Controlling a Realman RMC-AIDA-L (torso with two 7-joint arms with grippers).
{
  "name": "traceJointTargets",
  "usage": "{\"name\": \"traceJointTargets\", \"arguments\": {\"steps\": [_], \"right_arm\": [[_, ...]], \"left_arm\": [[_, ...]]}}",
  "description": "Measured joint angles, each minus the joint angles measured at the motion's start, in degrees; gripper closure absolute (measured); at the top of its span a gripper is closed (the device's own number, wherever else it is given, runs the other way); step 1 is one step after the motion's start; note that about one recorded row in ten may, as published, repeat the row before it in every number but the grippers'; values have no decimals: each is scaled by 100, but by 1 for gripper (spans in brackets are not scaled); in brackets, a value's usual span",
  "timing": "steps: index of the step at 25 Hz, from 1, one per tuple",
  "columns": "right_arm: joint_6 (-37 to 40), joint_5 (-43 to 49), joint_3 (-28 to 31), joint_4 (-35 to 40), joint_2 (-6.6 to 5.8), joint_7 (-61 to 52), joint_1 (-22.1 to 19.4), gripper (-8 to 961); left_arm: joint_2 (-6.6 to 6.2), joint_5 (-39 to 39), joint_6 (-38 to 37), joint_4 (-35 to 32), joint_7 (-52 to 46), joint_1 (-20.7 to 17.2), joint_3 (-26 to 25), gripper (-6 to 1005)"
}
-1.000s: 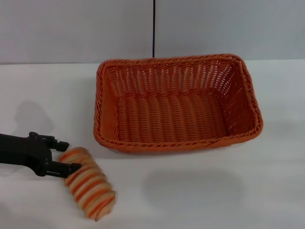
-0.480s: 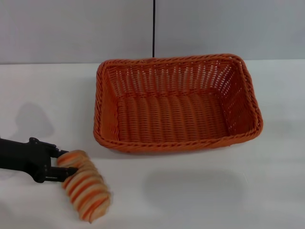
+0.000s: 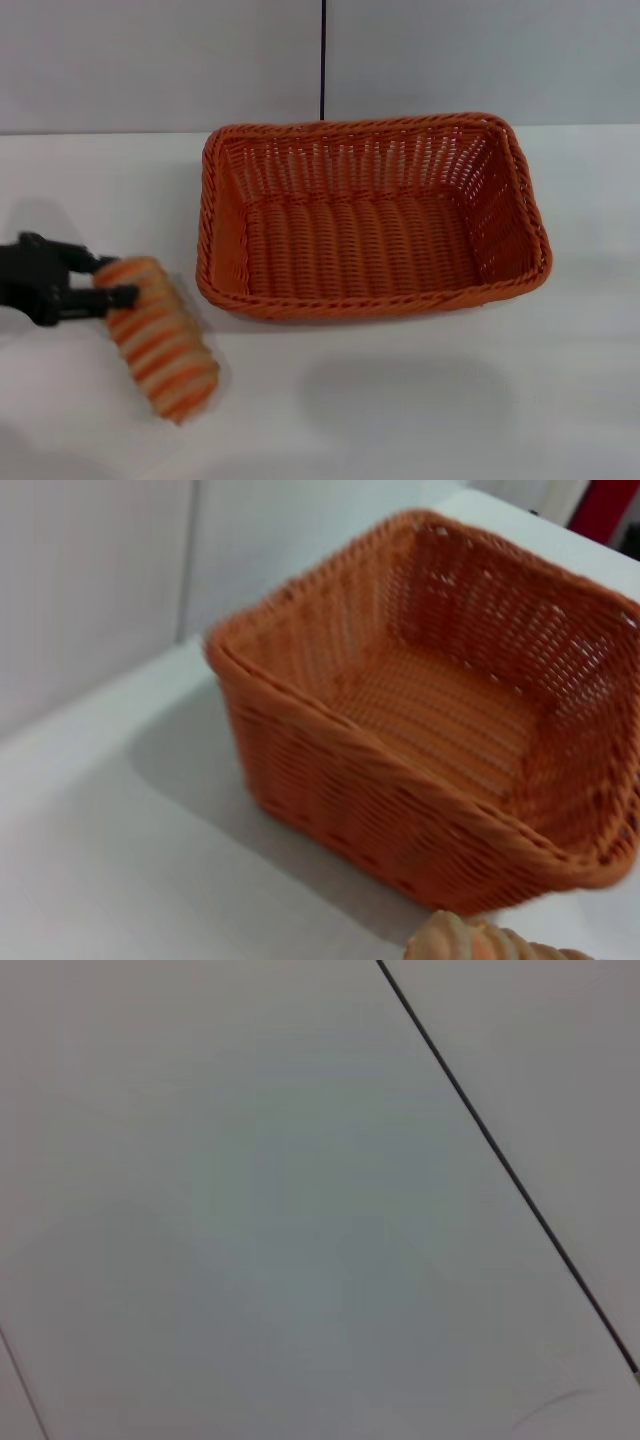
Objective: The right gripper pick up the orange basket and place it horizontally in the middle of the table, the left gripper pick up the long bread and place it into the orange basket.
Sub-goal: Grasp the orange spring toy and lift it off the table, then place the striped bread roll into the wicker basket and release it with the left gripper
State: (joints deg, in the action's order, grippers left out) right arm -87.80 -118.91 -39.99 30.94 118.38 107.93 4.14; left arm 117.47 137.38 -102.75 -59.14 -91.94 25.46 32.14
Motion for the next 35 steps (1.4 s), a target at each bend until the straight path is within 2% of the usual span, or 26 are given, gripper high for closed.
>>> {"name": "traceJointTargets", "arguments": {"steps": [1, 5, 7, 10, 12, 17, 23, 24, 26, 27, 30, 33, 34, 35], "right_arm": [[-7, 0, 17, -1, 0, 0, -8, 401], [-38, 0, 43, -19, 0, 0, -25, 401], [-42, 0, 50, -66, -1, 0, -22, 401], [-45, 0, 53, -73, -6, 0, -15, 401], [-51, 0, 53, -73, -8, 0, -3, 401], [-116, 0, 53, -64, -9, 0, 5, 401], [-203, 0, 87, -67, -9, 0, -29, 401], [-221, 0, 97, -70, -9, 0, -31, 401], [-236, 0, 104, -72, -9, 0, -37, 401], [-254, 0, 106, -83, -8, -1, -37, 401], [-267, 0, 105, -111, -5, -2, -36, 401], [-276, 0, 105, -124, -3, -1, -27, 401], [-279, 0, 105, -124, -3, -2, -23, 401], [-288, 0, 105, -124, -2, -2, -21, 401]], "left_arm": [[-5, -6, -139, -317, -34, -9, -202, 518], [-30, -12, -228, -622, -69, -24, -421, 540], [-206, -20, -318, -744, -174, 0, -533, 554], [-238, -62, -379, -816, -239, 18, -551, 574], [-256, -432, -617, -1161, -566, 96, -579, 591], [-289, -867, -844, -1201, -1120, 318, -544, 637], [-192, -1299, -795, -1228, -1549, 498, -540, 683], [-21, -1548, -590, -1238, -1679, 560, -528, 694], [110, -1779, -320, -1136, -1762, 564, -380, 717], [127, -1910, -196, -1041, -1785, 551, -262, 722], [119, -2759, 420, -368, -1684, 362, 532, 738], [100, -3063, 607, -138, -1561, 298, 806, 754], [87, -3614, 860, 296, -1168, 203, 1294, 759], [88, -3900, 976, 549, -878, 174, 1552, 764]]}}
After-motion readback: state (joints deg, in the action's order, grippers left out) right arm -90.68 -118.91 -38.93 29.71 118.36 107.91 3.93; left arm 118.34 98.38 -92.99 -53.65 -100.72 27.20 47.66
